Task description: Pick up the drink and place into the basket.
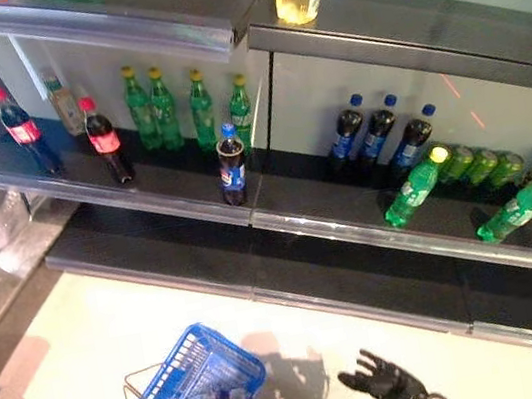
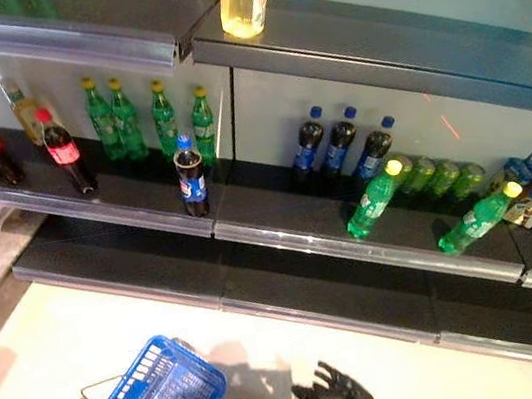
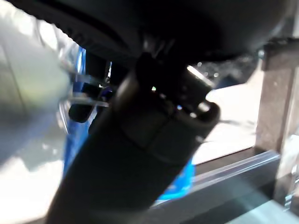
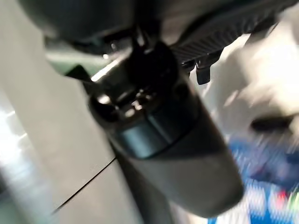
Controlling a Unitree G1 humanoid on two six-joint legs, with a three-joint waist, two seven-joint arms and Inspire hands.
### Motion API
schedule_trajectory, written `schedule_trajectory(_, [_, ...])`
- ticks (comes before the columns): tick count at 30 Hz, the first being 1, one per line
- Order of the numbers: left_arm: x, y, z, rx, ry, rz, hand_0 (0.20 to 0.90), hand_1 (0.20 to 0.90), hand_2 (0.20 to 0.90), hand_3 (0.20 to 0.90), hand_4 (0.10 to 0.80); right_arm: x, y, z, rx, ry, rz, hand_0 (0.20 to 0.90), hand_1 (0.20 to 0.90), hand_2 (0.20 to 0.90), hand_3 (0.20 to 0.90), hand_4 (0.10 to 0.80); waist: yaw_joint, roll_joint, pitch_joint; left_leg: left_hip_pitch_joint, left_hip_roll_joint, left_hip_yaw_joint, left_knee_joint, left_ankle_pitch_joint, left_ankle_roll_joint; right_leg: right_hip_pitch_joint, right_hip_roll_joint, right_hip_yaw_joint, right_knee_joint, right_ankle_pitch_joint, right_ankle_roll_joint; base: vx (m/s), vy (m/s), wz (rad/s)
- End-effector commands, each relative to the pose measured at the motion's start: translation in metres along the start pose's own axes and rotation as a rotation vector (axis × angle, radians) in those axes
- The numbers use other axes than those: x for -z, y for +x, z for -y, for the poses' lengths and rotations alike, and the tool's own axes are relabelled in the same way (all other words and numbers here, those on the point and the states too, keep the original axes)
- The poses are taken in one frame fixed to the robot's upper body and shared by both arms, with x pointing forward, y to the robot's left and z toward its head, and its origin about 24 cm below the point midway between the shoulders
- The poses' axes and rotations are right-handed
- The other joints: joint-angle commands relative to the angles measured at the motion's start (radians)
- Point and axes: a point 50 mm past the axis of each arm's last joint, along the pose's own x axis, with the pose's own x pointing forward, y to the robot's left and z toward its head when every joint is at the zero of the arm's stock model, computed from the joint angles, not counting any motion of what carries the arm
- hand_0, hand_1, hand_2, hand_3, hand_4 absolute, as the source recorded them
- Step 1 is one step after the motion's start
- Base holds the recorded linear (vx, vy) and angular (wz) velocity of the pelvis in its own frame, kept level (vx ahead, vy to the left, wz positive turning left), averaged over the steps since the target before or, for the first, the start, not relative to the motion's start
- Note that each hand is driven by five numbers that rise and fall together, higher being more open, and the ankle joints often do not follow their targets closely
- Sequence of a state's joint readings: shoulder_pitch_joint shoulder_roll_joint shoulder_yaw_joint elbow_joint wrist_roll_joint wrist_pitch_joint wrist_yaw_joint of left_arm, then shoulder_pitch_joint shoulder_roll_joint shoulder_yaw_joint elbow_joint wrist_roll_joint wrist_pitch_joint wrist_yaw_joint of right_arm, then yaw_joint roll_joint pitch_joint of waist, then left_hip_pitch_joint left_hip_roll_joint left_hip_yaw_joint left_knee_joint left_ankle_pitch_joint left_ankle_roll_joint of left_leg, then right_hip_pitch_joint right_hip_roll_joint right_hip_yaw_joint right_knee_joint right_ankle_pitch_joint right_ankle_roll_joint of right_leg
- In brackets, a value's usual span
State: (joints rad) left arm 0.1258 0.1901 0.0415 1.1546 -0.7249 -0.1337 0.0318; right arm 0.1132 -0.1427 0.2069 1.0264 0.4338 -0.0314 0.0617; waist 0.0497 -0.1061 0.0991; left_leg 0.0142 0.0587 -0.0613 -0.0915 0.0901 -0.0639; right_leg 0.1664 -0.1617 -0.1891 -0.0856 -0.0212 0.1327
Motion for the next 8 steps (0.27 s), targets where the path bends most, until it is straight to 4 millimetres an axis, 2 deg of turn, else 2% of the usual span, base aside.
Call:
schedule_trajectory(1, [-0.044, 0.001, 0.045, 0.228, 0.095, 0.262, 0.3, 0.3, 0.3, 0.2, 0.1, -0.013, -0.001, 0.025, 0.112, -0.133, 0.035, 0.9, 0.9, 0.9, 0.9, 0.8, 0.022, 0.078, -0.048, 0.033, 0.04, 0.084, 0.004, -0.041, -0.029, -0.041, -0.018, -0.044, 0.014, 0.059, 0.01, 0.0, 0.0, 0.0])
schedule_trajectory(5, [-0.043, 0.001, 0.053, 0.262, 0.106, 0.26, 0.3, 0.3, 0.3, 0.2, 0.1, 0.005, -0.001, 0.031, 0.153, -0.155, -0.085, 0.9, 0.9, 0.9, 0.9, 0.8, 0.033, 0.089, -0.039, 0.03, 0.037, 0.075, 0.004, -0.04, -0.027, -0.041, -0.017, -0.047, 0.016, 0.057, 0.006, -0.001, 0.005, 0.01])
schedule_trajectory(8, [-0.044, 0.001, 0.056, 0.271, 0.095, 0.265, 0.3, 0.3, 0.3, 0.2, 0.1, 0.008, -0.002, 0.035, 0.168, -0.104, -0.102, 0.9, 0.9, 0.9, 0.9, 0.8, 0.035, 0.09, -0.036, 0.031, 0.035, 0.07, 0.004, -0.04, -0.024, -0.04, -0.016, -0.051, 0.019, 0.055, 0.006, 0.0, 0.0, 0.0])
